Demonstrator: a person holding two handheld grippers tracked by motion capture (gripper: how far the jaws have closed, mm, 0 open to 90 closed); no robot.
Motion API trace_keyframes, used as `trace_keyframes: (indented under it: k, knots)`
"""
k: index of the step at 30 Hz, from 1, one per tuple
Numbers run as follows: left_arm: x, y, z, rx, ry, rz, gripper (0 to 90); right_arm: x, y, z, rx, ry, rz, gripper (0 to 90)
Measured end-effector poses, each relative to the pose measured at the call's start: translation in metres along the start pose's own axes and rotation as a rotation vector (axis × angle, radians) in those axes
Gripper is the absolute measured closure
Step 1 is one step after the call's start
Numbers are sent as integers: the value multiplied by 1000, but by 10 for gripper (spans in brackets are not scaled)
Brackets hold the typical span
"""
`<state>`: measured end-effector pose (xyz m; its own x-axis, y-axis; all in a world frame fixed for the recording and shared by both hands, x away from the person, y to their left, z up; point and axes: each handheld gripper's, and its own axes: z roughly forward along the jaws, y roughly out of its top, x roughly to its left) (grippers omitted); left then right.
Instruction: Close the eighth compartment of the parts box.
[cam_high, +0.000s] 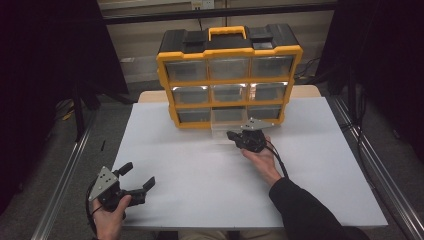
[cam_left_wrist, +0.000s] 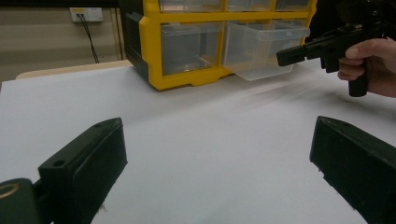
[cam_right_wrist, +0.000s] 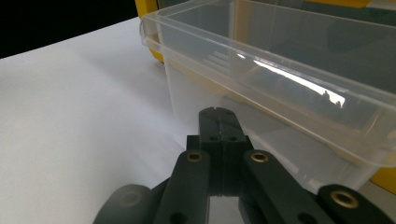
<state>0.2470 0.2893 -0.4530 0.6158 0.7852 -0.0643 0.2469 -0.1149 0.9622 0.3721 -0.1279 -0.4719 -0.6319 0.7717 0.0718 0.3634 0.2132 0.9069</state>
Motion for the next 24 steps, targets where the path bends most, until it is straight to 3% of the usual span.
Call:
trace_keyframes:
  k: [24]
  knots:
    - [1, 0, 0, -3, 1, 2, 36, -3, 5, 7, -9, -12, -1, 900]
